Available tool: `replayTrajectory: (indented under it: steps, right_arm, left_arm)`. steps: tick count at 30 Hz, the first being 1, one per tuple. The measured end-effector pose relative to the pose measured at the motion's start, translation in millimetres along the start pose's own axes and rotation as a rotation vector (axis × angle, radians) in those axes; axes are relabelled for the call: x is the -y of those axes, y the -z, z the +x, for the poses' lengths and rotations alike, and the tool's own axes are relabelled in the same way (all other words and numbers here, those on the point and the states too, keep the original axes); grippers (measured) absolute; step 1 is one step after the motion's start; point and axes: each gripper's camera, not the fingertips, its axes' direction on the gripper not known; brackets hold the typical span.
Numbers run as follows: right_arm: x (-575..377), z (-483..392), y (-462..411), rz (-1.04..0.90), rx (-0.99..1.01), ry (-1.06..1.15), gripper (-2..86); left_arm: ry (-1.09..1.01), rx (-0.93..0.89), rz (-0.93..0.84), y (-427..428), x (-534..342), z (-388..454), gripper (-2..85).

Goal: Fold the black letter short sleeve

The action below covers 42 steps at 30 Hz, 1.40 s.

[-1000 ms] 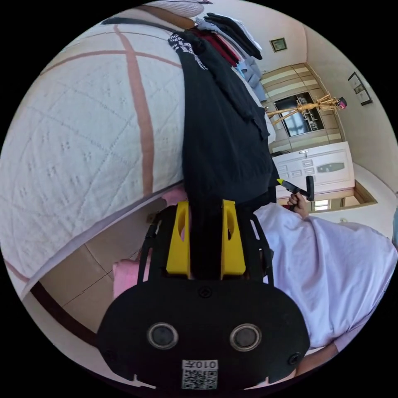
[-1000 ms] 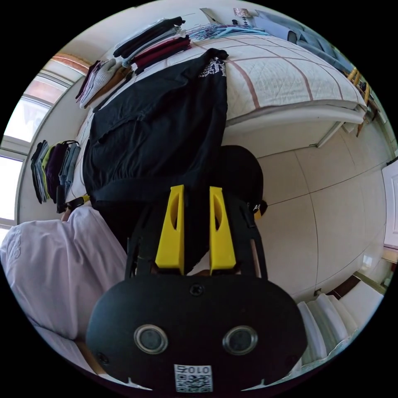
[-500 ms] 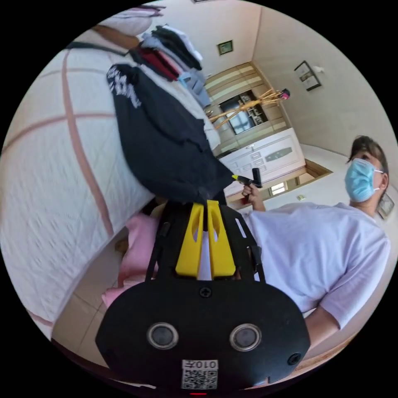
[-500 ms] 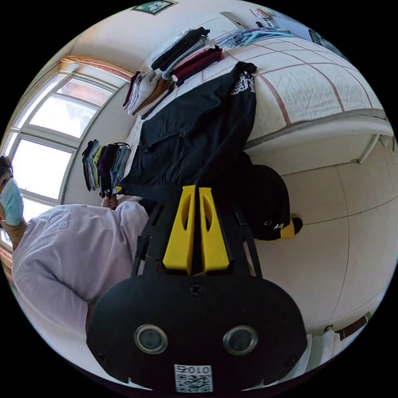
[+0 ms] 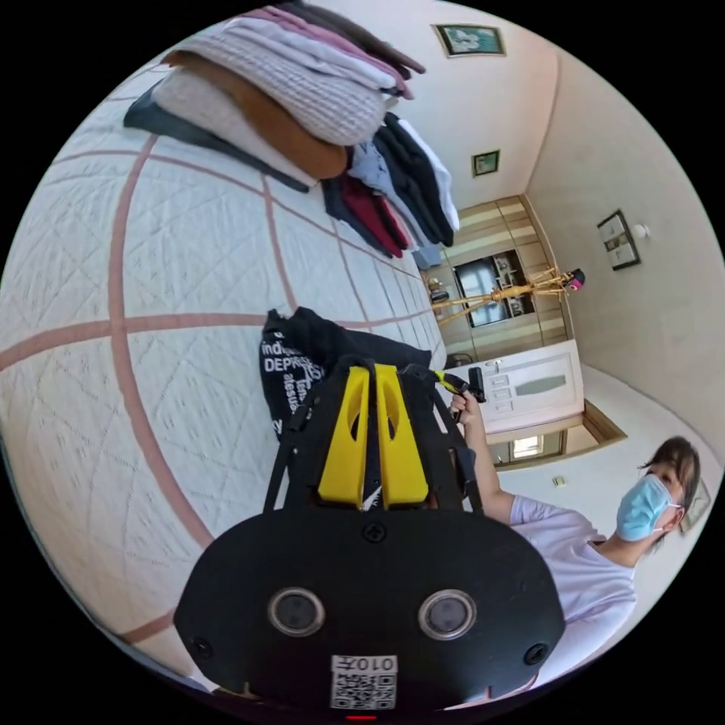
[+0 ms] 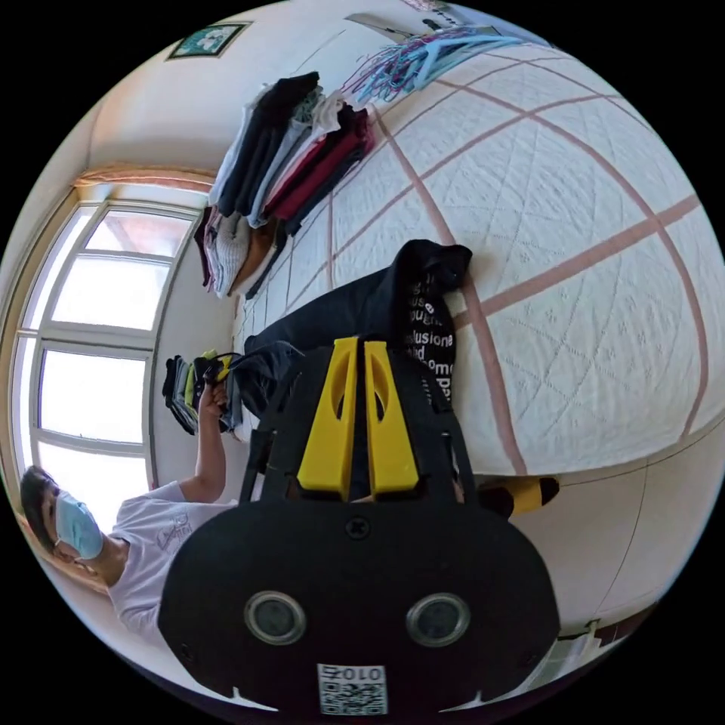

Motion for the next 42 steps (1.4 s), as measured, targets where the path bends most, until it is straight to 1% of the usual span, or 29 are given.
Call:
replayTrajectory:
  steps: [3, 5, 7, 8, 9, 10, 11, 12, 13, 14, 15, 16, 18, 19, 21, 24, 26, 28, 30, 32, 33, 35, 37, 39, 40, 42]
  right_arm:
    - [8, 7, -4, 0.007, 0.019, 0.002, 3.9]
    - [3, 6, 0, 0.036, 0.033, 0.049, 3.9]
    - [-17, -3, 15, 0.140, 0.022, 0.128, 4.8]
    - [-24, -6, 21, 0.184, 0.002, 0.138, 5.2]
    - [-39, -12, 33, 0.268, -0.033, 0.158, 5.7]
    - [-52, -17, 45, 0.328, -0.052, 0.171, 5.9]
    - [-57, -22, 49, 0.340, -0.060, 0.191, 5.9]
    - [-66, -42, 54, 0.333, -0.090, 0.289, 5.8]
    - [-73, -70, 51, 0.305, -0.172, 0.397, 6.1]
    - [-76, -85, 46, 0.285, -0.231, 0.446, 6.3]
    - [-80, -114, 32, 0.240, -0.356, 0.537, 7.0]
    - [-82, -136, 16, 0.198, -0.455, 0.605, 7.8]
    - [-80, -157, -6, 0.144, -0.537, 0.664, 9.0]
    - [-78, -166, -17, 0.109, -0.543, 0.701, 9.4]
    - [-77, -182, -29, 0.085, -0.537, 0.753, 9.9]
    - [-73, -204, -42, 0.051, -0.586, 0.821, 10.3]
    - [-69, -211, -48, 0.010, -0.582, 0.857, 10.2]
    - [-64, -216, -59, -0.073, -0.627, 0.885, 9.5]
    - [-62, -219, -66, -0.133, -0.653, 0.890, 7.2]
    - [-64, -221, -66, -0.154, -0.663, 0.888, 4.3]
    - [-65, -224, -60, -0.134, -0.656, 0.868, 4.0]
    - [-70, -231, -43, -0.027, -0.624, 0.839, 3.6]
    - [-69, -234, -19, 0.120, -0.612, 0.733, 3.5]
    - [-62, -231, -16, 0.132, -0.607, 0.652, 3.5]
    - [-56, -229, -24, 0.098, -0.638, 0.608, 3.5]
    - [-52, -230, -41, 0.020, -0.661, 0.590, 3.6]
  left_arm:
    - [0.023, 0.023, 0.016, -12, -5, -9, 2.2]
    - [-0.001, 0.042, 0.043, -14, -15, -5, 3.2]
    - [-0.036, 0.119, 0.064, -14, -28, 5, 4.2]
    - [-0.081, 0.195, 0.072, -15, -39, 17, 4.8]
    - [-0.138, 0.287, 0.074, -18, -51, 31, 5.3]
    - [-0.167, 0.337, 0.072, -21, -57, 39, 5.5]
    - [-0.245, 0.432, 0.059, -31, -68, 58, 5.9]
    - [-0.353, 0.506, 0.034, -47, -79, 79, 6.3]
    - [-0.409, 0.537, 0.018, -57, -83, 89, 6.5]
    - [-0.512, 0.591, -0.020, -80, -90, 107, 6.8]
    - [-0.598, 0.633, -0.061, -105, -94, 119, 7.1]
    - [-0.626, 0.651, -0.079, -116, -95, 123, 7.3]
    - [-0.677, 0.675, -0.124, -156, -92, 130, 7.9]
    - [-0.703, 0.661, -0.124, -164, -92, 133, 8.0]
    - [-0.830, 0.626, -0.108, -192, -95, 150, 8.4]
    - [-0.949, 0.690, -0.179, -232, -94, 161, 8.7]
    - [-0.980, 0.678, -0.227, -253, -91, 160, 8.6]
    - [-0.978, 0.651, -0.281, -269, -86, 154, 7.9]
    - [-0.950, 0.627, -0.349, -286, -82, 144, 5.8]
    - [-0.934, 0.602, -0.361, -292, -84, 138, 4.1]
    - [-0.927, 0.588, -0.347, -292, -87, 138, 3.0]
    - [-0.921, 0.587, -0.310, -290, -91, 140, 2.2]
    - [-0.897, 0.586, -0.257, -288, -93, 142, 1.9]
    - [-0.807, 0.580, -0.198, -289, -88, 137, 2.0]
    - [-0.784, 0.575, -0.190, -290, -87, 135, 2.2]
    - [-0.739, 0.581, -0.200, -298, -85, 131, 3.0]
